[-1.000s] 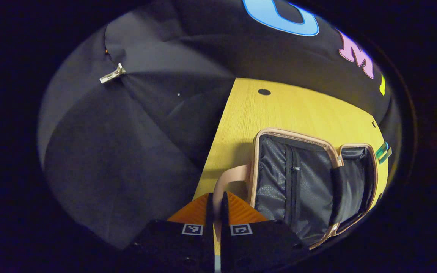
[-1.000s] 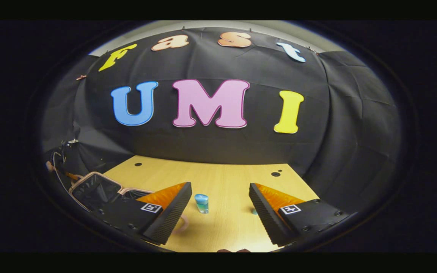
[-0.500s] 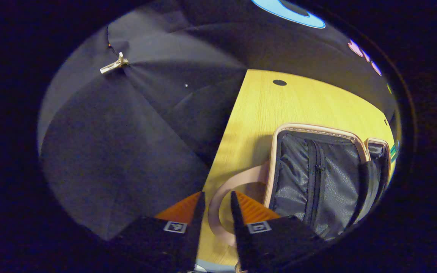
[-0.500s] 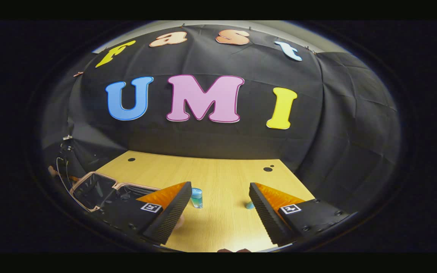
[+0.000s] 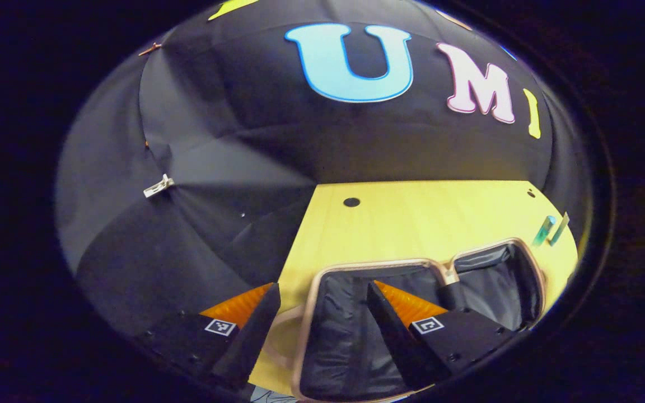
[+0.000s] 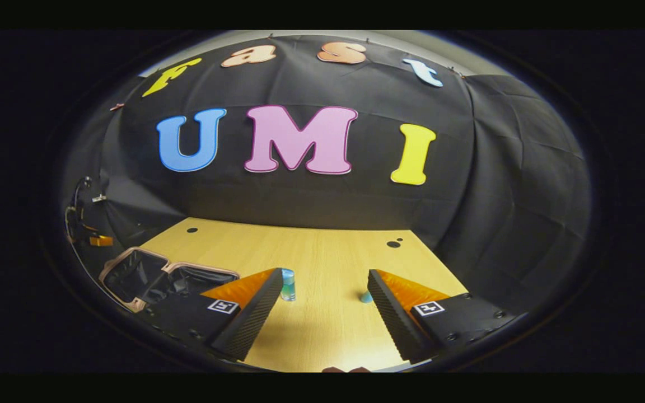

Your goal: First open the suitcase, pack the skin care products into it, and then close the suitcase.

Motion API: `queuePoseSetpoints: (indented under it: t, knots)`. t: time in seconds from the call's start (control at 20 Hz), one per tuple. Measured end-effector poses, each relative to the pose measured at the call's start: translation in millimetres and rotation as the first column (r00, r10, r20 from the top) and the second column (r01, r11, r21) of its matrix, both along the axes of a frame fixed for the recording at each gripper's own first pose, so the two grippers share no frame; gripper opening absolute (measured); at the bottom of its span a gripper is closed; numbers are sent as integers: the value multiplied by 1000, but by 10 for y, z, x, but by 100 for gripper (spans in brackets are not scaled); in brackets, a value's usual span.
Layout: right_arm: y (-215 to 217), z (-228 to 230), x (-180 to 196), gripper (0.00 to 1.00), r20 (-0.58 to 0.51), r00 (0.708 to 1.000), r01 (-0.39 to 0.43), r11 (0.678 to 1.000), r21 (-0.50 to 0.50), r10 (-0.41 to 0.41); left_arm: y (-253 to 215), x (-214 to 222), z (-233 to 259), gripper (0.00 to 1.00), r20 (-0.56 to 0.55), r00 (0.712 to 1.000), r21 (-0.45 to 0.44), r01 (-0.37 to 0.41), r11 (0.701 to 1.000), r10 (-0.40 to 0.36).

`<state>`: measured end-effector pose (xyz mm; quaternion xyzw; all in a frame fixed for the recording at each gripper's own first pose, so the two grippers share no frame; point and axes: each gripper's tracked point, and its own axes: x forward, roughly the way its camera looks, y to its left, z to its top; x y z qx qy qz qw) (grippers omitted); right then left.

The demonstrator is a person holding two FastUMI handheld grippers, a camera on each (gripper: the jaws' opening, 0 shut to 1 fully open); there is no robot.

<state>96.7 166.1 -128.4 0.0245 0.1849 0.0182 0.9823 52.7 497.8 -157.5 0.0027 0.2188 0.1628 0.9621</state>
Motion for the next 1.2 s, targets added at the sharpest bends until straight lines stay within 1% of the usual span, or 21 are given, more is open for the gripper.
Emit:
queuePoseSetpoints:
  t: [0.1,0.15,0.25,0.35,0.4,0.45,0.5,0.55,0.6,0.65,0.8,0.9,1.0,1.05,1.1,1.2]
  knots:
    - [-34,-23,24,96,6,1000,6,1000,0,-6,-525,111,317,98,75,994,-22,87,996,-85]
    - [-44,-37,37,100,6,1000,8,1000,4,-8,-814,149,432,98,112,984,-35,142,989,-137]
    - [-58,-82,60,100,3,1000,4,1000,17,-4,-1479,255,578,98,170,956,-55,253,966,-240]
    - [-56,-112,81,100,0,1000,-15,1000,20,15,-2032,366,565,98,182,939,-91,311,946,-291]
    - [-79,-127,86,96,2,1000,-27,1000,15,27,-2299,404,524,98,178,934,-117,333,936,-310]
    - [-106,-136,90,100,3,999,-37,999,8,37,-2554,436,518,98,176,930,-141,347,927,-321]
    - [-156,-148,102,96,4,999,-45,999,-1,45,-2800,494,457,99,177,927,-160,359,920,-331]
    - [-215,-180,121,96,0,999,-51,999,-9,51,-3018,535,415,99,171,923,-175,373,911,-345]
    - [-272,-231,146,92,-7,999,-54,998,-11,54,-3188,577,339,98,172,917,-181,389,903,-360]
    - [-332,-286,174,96,-21,999,-49,999,-5,49,-3358,611,275,98,161,912,-188,403,896,-376]
    - [-424,-393,259,96,-42,998,-46,998,41,47,-3796,792,38,98,112,901,-211,434,876,-419]
    - [-489,-453,323,96,-51,997,-53,997,52,56,-3979,972,-105,98,86,898,-223,439,871,-431]
    - [-524,-569,341,97,-76,993,-90,994,58,94,-4168,1133,-268,96,59,900,-271,431,861,-432]
    - [-576,-649,351,96,-96,988,-113,992,57,118,-4294,1235,-341,97,48,899,-305,428,851,-435]
    - [-618,-692,352,96,-108,985,-125,990,60,131,-4378,1332,-413,97,34,900,-319,423,848,-435]
    - [-695,-751,406,97,-115,981,-147,986,78,156,-4494,1493,-541,97,7,899,-312,419,853,-439]
